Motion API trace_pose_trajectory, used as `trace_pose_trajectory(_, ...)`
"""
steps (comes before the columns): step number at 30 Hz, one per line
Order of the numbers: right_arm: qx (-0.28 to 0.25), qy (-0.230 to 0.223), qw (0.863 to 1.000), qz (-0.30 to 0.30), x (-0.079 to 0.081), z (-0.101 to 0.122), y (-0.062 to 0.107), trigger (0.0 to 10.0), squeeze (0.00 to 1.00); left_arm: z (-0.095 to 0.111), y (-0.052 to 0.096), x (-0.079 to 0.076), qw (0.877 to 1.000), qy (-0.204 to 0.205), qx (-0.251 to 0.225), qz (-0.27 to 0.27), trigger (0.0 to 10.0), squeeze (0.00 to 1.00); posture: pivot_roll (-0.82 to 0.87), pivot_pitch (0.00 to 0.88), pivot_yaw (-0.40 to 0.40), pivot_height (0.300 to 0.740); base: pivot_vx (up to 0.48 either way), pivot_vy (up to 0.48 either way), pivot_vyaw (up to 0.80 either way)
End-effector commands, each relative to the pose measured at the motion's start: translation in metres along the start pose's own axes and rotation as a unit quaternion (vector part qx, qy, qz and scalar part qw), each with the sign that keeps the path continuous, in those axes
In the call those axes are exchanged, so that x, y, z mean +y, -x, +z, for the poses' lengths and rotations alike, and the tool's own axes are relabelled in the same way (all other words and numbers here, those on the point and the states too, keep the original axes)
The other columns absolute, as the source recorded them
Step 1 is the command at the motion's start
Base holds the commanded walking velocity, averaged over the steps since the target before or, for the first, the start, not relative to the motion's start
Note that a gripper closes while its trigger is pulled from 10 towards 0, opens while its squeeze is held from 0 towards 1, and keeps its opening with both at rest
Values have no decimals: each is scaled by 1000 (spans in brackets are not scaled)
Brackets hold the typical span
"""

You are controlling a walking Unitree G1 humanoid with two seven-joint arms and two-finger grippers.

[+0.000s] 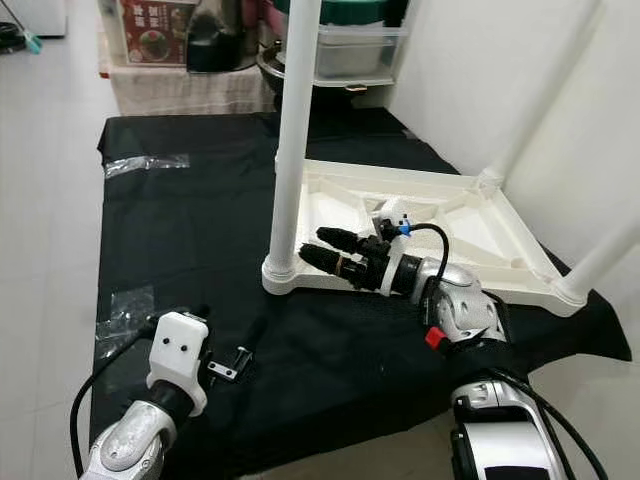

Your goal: Building children table

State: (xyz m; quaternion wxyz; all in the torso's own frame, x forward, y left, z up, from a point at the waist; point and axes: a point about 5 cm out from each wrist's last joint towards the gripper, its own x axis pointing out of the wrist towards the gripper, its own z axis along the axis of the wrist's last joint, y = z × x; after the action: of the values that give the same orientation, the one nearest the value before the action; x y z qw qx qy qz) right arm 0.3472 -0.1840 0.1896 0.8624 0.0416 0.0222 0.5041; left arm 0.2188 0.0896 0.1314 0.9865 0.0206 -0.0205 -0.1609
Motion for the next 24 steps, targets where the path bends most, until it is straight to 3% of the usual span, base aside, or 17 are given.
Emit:
trace_pose_trajectory(1,4,13,1000,16,0,5,-3,10000,0,1,1,-2,1000,1,2,-5,10000,0,93,29,-127,740,0,0,0)
trace_pose_trajectory(3,7,18,1000,12,-1,6,-4,10000,0,1,1,-2,1000,1,2,-5,10000,0,93,29,-127,740,0,0,0)
trace_pose_trajectory(5,-9,30,999,-37,-11,16,-12,10000,1000,1,2,-2,1000,0,2,-5,10000,0,92,35,-126,740,0,0,0)
trace_pose_trajectory(13,-3,72,996,-60,-14,27,-23,10000,1000,1,3,-3,1000,-2,1,-7,10000,0,94,40,-125,740,0,0,0)
trace_pose_trajectory(14,-7,71,996,-54,-14,29,-23,10000,478,2,3,-3,1000,-2,1,-7,10000,0,94,40,-129,740,0,0,0)
trace_pose_trajectory(18,-12,72,996,-44,-14,31,-24,10000,478,2,3,-3,1000,-2,1,-8,10000,0,94,40,-129,740,0,0,0)
trace_pose_trajectory(19,-13,67,997,-29,-12,31,-27,10000,0,2,3,-3,1000,-2,1,-8,10000,0,92,45,-126,740,0,0,0)
trace_pose_trajectory(22,-15,60,998,-9,-10,31,-30,10000,0,3,3,-4,1000,-3,1,-9,10000,0,92,45,-126,740,0,0,0)
trace_pose_trajectory(23,-19,57,998,-26,-13,32,-41,10000,0,4,4,-4,1000,-3,-2,-10,10000,0,99,50,-130,740,0,0,0)
trace_pose_trajectory(24,-19,57,998,-26,-13,32,-41,10000,0,4,4,-4,1000,-3,-2,-10,10000,0,99,50,-130,740,0,0,0)
